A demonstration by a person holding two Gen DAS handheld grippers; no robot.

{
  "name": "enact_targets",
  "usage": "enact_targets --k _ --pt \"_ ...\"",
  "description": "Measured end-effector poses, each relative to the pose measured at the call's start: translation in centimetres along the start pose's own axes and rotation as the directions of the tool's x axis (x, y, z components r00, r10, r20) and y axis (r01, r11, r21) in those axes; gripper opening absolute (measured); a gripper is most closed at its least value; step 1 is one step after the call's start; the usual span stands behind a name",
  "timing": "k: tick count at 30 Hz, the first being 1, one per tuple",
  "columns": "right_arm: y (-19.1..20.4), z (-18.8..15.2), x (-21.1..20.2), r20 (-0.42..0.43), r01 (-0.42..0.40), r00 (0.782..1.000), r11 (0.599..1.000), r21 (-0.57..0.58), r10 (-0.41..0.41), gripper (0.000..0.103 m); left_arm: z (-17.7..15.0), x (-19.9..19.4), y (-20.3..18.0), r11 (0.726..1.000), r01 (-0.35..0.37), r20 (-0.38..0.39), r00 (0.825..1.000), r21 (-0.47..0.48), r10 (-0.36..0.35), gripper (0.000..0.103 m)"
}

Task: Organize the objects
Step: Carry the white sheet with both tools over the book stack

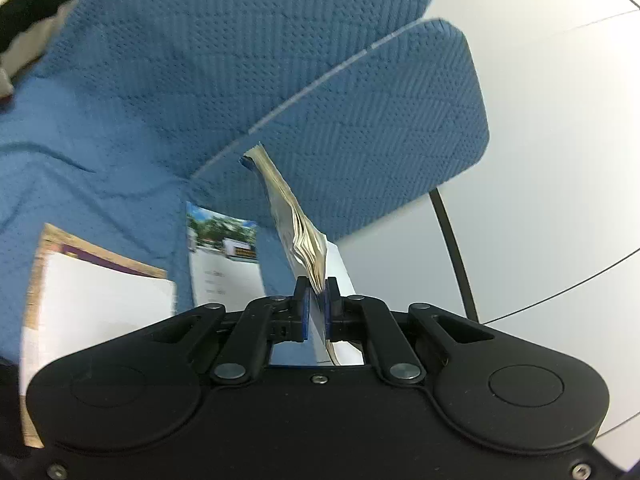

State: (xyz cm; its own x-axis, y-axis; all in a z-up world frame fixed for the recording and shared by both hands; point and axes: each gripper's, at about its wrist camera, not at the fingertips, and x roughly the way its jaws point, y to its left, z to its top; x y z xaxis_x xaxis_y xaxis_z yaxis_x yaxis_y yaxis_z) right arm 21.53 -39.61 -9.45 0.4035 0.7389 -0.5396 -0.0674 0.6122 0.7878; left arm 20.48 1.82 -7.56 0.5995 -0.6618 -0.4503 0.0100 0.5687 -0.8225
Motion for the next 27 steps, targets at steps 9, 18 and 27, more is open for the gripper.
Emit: enact_targets --k 9,18,27 --pt "0.6 -3.9 5.2 -0.105 0.029 0.994 0.995 -0.094 -0.039 0.011 -0.7 -2.2 6.5 0.995 -0.083 0.009 0.996 -0.052 0.083 0.006" --pt "-1.5 -7.1 8.1 -0.125 0.096 0.985 0.98 -0.172 -0.119 0.011 -3.7 -1.6 11.2 0.989 -0.147 -0.059 0.988 -0.036 0.145 0.006" --pt "-3.2 -8.9 9.6 -0.121 0.153 0.974 0.946 -0.285 -0.194 0.011 -7.3 0.0 12.6 0.975 -0.22 -0.103 0.97 0.019 0.221 0.007"
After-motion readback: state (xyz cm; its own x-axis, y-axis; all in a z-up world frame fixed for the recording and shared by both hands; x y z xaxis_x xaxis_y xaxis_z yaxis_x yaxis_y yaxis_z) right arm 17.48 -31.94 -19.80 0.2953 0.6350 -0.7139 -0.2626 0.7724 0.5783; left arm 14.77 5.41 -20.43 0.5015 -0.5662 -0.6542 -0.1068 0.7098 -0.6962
